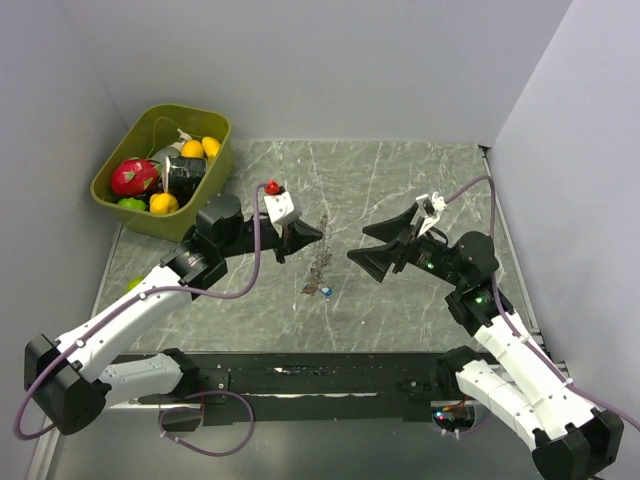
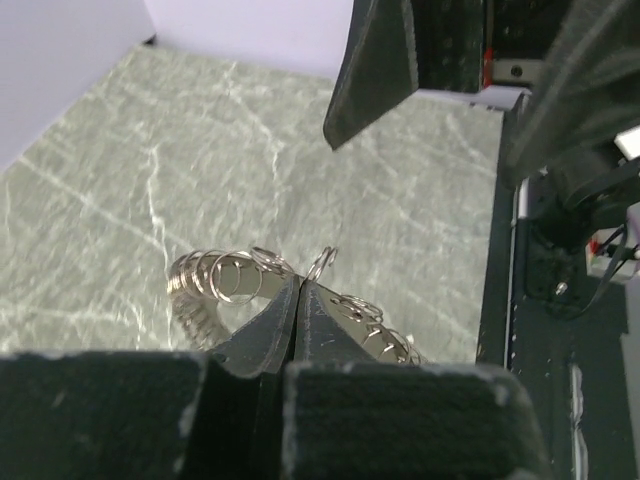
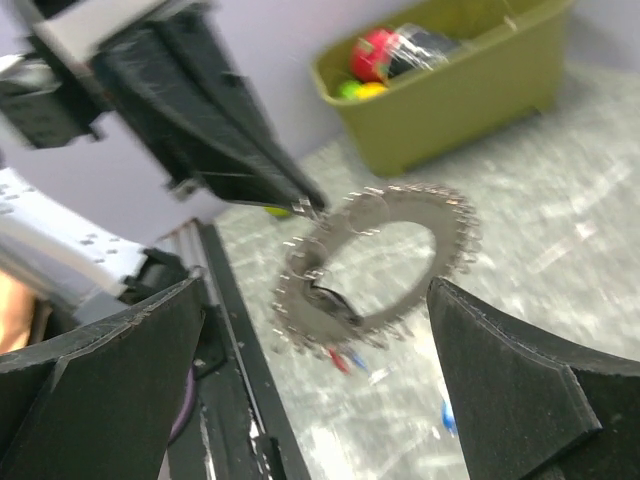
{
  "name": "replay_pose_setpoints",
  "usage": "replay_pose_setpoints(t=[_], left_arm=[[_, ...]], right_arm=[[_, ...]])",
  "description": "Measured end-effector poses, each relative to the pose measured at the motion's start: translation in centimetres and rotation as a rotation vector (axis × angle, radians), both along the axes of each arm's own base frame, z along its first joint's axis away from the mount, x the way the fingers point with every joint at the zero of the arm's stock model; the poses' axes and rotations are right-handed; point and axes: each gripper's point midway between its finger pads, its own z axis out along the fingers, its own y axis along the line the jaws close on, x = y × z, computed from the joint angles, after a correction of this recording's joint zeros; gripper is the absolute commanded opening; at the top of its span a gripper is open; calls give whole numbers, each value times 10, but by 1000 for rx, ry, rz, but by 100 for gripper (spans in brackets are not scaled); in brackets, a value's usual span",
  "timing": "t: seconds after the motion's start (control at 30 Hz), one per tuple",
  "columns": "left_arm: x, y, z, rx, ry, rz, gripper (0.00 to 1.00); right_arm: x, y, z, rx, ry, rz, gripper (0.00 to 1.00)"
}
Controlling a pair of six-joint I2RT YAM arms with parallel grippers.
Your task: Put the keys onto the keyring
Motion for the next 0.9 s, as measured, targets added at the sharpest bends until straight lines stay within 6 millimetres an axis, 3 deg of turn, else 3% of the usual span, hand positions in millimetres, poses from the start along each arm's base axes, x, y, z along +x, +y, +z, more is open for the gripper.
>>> replay_pose_setpoints(t=[0.13,0.23,0.33,0.47,0.63,0.9], left_arm=[[4,15,-26,31,33,43,1],[16,38,-47,44,76,104,1],[29,62,-55,38,106,170,1],[46,92,-46,9,95,245,1],[55,114,-30,-47,82,294,1],[52,122,-9,-98,54,274,1]], right_arm=[[13,-8,-23,-50,87,-91,100],[21,-13,-39,-87,145,-142,100],[31,-15,-61,-143,227,-180,100],[46,-14,-96,-241,357,-208,100],[54,-10,-135,-364,485,-233,100],[57,24,-182,-594,588,-204,93]])
